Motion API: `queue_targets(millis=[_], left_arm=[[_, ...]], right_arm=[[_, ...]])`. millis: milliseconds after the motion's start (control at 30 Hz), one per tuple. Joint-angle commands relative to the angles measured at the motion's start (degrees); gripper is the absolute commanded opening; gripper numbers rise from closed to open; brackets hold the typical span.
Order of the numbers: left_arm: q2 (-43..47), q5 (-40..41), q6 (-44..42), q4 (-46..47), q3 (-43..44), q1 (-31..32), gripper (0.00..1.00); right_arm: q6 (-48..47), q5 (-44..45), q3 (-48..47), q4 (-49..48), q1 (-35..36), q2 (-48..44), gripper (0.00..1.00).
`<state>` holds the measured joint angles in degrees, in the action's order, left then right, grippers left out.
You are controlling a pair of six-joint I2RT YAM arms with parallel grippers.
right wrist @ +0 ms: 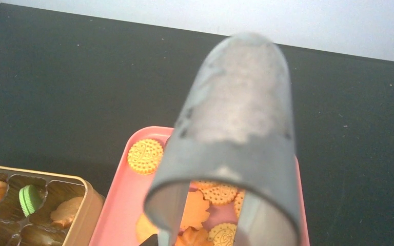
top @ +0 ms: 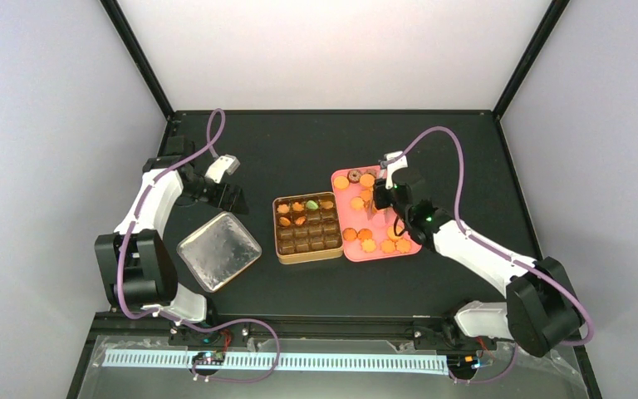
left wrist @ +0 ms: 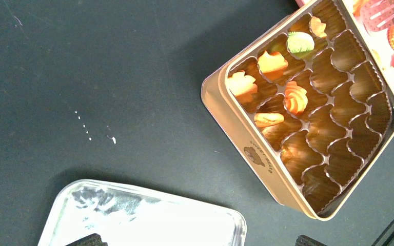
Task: Pack the cookies
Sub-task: Pick up the fake cookies from the plate.
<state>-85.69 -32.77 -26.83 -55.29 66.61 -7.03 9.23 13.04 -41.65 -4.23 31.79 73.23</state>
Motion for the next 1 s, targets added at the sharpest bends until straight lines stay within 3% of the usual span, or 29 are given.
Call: queue_targets(millis=[0, 967], left_arm=[[1.0, -0.3, -0.9, -1.2, 1.8, 0.3, 0.99], [1.2, -0.2, -1.0, -1.3, 1.8, 0.3, 0.99]], right_arm=[[-0.4, 2.4, 0.3, 0.8, -0.1, -1.1, 0.38], [-2.7, 3.6, -0.5, 1.4, 0.6, -3.0, 0.39]])
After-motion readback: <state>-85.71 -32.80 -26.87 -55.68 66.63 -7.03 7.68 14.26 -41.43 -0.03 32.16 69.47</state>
